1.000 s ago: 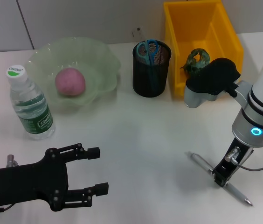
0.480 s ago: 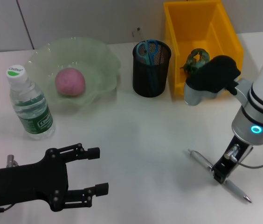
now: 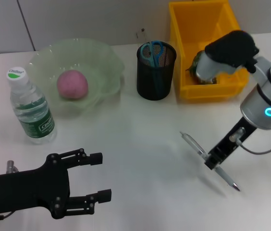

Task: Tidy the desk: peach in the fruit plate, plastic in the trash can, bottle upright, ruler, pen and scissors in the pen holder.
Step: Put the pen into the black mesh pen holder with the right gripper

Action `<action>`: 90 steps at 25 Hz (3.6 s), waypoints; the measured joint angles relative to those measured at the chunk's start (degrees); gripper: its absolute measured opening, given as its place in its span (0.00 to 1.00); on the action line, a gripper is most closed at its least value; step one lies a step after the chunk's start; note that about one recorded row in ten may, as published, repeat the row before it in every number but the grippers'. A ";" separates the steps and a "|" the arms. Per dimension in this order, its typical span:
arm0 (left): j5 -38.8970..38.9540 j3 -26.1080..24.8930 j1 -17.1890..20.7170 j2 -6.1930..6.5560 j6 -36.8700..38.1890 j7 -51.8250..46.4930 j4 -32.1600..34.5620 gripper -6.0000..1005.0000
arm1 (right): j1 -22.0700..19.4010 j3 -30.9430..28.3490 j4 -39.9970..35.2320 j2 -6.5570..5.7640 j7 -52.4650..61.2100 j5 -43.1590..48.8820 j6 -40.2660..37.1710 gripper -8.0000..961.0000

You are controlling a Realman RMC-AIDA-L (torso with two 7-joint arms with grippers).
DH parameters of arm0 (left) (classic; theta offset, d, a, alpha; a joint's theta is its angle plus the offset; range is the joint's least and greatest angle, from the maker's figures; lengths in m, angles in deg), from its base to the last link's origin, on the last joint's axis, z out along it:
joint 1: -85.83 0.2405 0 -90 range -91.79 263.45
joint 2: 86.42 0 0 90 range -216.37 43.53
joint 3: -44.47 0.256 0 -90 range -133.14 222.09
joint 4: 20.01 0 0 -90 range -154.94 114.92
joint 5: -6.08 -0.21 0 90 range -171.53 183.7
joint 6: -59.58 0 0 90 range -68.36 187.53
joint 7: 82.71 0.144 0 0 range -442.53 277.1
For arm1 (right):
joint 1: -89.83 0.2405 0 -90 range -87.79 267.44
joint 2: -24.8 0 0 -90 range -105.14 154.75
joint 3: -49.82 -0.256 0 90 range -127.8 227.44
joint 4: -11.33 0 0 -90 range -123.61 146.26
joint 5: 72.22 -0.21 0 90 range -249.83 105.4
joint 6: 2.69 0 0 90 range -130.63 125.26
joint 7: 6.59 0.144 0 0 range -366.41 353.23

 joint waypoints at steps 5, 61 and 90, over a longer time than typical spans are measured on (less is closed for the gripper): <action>0.00 0.00 0.12 0.00 0.06 0.00 0.00 0.80 | -0.60 -6.69 -0.40 -0.05 -6.24 -4.58 -0.01 0.15; 0.01 -0.09 -0.56 -1.27 -2.48 -3.14 -0.44 0.80 | -0.63 -35.85 44.76 0.35 -95.05 -66.10 31.41 0.15; 0.43 -0.18 -1.23 -1.31 -4.15 -6.68 -0.44 0.80 | 5.64 -35.21 54.40 0.53 -106.62 -69.17 39.94 0.15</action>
